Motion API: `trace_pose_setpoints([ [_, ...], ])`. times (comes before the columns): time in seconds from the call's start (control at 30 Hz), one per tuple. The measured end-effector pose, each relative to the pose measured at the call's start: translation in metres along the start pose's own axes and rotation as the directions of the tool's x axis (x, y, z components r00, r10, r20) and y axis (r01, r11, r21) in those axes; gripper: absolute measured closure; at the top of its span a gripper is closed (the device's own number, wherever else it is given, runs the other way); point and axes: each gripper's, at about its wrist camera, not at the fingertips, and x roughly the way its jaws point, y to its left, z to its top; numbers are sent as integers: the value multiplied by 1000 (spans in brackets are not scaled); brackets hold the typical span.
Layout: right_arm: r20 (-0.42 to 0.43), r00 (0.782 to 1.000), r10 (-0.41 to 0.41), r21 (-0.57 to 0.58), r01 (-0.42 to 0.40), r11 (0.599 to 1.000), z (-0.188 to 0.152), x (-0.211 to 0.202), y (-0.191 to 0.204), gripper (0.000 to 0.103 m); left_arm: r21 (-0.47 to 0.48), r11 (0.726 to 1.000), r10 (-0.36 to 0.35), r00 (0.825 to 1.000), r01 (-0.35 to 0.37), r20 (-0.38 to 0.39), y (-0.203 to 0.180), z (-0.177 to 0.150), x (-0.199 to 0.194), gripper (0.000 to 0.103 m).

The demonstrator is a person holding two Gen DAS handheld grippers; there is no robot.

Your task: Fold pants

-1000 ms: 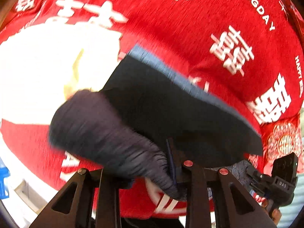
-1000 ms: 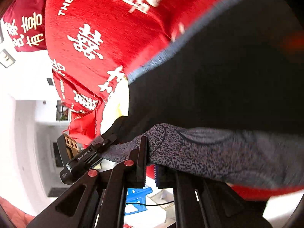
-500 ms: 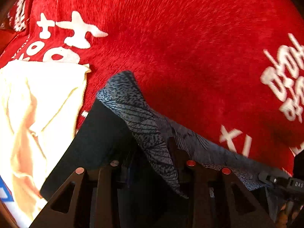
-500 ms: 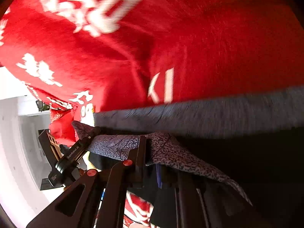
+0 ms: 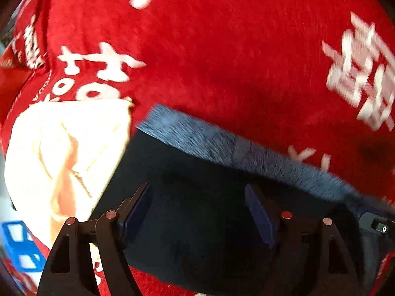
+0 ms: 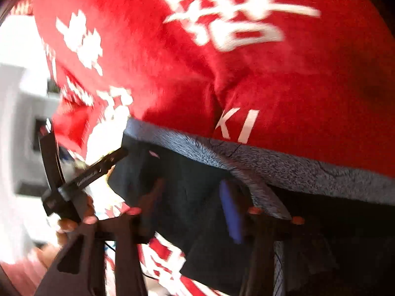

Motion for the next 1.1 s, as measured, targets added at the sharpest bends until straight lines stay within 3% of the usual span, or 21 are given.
trace_pose_setpoints([
  [0.17, -17, 984, -177, -104, 174, 979, 10, 40, 0, 62, 1, 998, 61, 998, -61, 2, -24, 9, 35, 25],
  [0.2, -25, 983, -181, -94, 178, 980, 13, 46, -5, 62, 11, 997, 78, 997, -78, 6, -27, 8, 39, 25],
  [0.27, -19, 990, -141, -41, 141, 989, 16, 45, -14, 62, 30, 993, 111, 994, -111, 8, -34, 10, 41, 25],
  [0.33, 10, 996, -88, 11, 88, 996, 15, 30, -20, 61, 30, 995, 94, 996, -94, -1, -36, 9, 35, 25],
  [0.4, 39, 998, -44, 28, 43, 999, 8, 12, -25, 45, 40, 997, 66, 998, -65, -14, -39, 3, 25, 25],
  [0.47, 62, 998, -25, 35, 23, 999, -2, -7, -28, 40, 79, 995, 57, 998, -56, -20, -48, -8, 14, 25],
  [0.6, 88, 994, -67, 76, 61, 995, -38, -44, -40, 40, 163, 986, 27, 999, -22, -28, -69, -36, -13, 25],
  [0.8, 119, 981, -151, 209, 124, 970, -110, -97, -64, 39, 272, 958, -70, 995, 88, -77, -108, -87, -45, 25],
  [0.93, 152, 966, -208, 323, 151, 935, -169, -125, -74, 33, 336, 930, -110, 986, 148, -129, -131, -123, -59, 25],
  [1.1, 160, 948, -275, 450, 178, 875, -244, -140, -81, 33, 424, 883, -151, 977, 203, -153, -157, -170, -83, 25],
])
